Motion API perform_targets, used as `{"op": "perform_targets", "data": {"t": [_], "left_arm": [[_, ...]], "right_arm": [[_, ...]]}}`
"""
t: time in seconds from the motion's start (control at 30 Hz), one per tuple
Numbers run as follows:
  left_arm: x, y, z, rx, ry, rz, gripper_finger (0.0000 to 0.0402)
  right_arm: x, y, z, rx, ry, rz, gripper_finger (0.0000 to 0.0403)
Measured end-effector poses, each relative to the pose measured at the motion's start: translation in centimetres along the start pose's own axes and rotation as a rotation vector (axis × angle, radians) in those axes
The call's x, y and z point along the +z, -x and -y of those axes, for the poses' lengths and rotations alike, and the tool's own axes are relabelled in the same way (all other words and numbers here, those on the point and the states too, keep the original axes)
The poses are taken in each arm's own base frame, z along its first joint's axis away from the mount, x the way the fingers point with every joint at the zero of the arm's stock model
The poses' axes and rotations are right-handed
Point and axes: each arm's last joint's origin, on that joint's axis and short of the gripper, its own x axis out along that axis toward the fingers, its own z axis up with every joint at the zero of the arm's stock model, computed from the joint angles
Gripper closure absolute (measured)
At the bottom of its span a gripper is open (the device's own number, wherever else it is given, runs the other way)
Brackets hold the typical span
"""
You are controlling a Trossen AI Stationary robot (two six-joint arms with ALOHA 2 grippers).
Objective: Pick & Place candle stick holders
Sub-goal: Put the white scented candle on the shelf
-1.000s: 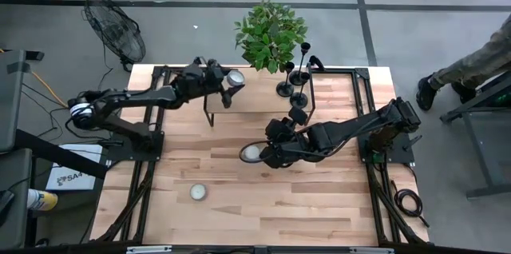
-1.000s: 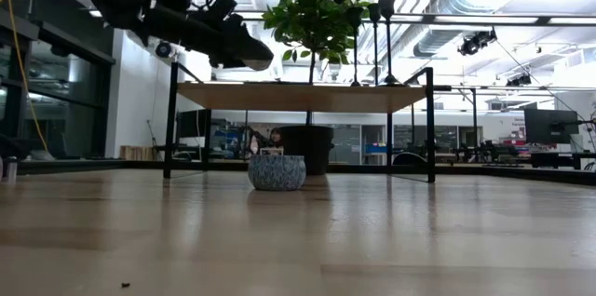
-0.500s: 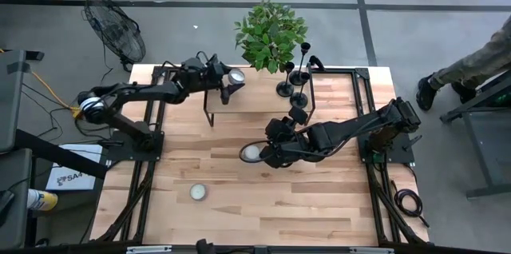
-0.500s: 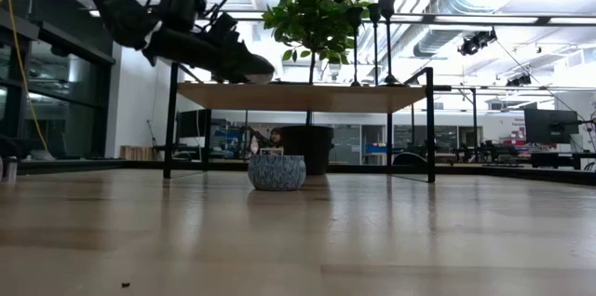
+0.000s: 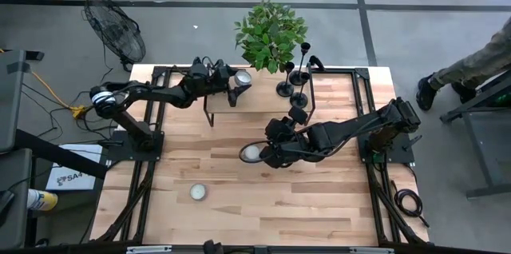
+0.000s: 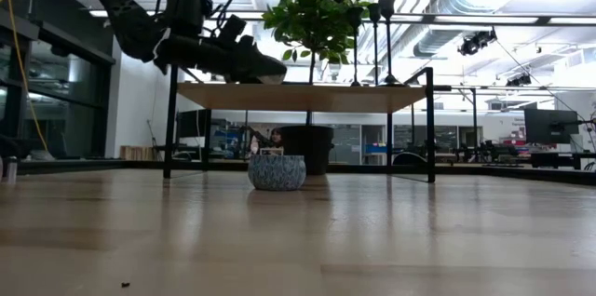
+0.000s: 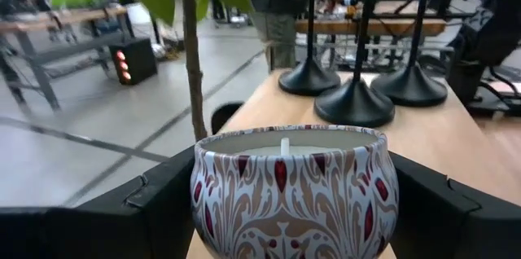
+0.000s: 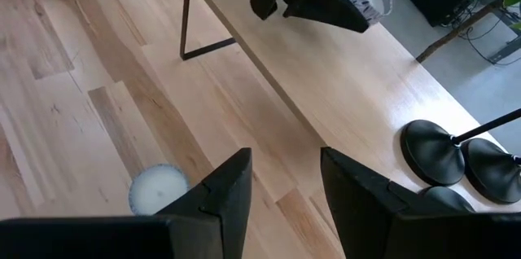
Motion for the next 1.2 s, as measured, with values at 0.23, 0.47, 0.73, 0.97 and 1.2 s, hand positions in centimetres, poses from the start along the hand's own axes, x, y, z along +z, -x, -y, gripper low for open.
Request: {"op": "perform_targets", "data": {"t": [0.23, 0.47, 0.73, 0.97, 1.2], "left_arm": [[0.3, -0.2, 0.6, 0.071, -0.022, 0.018, 0.0099], [0.4, -0.1, 0.4, 0.158, 0.058, 0.022, 0.0099], [1.2, -0.9, 2.2, 0.257, 0.03, 0.005, 0.0099], [1.8, -1.3, 5.8, 0.509, 0.007, -0.075, 0.0099], [2.2, -1.0, 7.3, 0.671, 0.136, -0.01, 0.0099]], "right_arm": [[0.0, 0.0, 0.0, 0.0, -0.001, 0.0, 0.0261], [0.0, 0.0, 0.0, 0.001, -0.003, 0.002, 0.0261], [0.0, 0.0, 0.0, 0.002, -0.001, 0.002, 0.0261], [0.0, 0.0, 0.0, 0.007, 0.002, -0.002, 0.0261], [0.0, 0.0, 0.0, 0.008, 0.0, -0.001, 0.0261]]}}
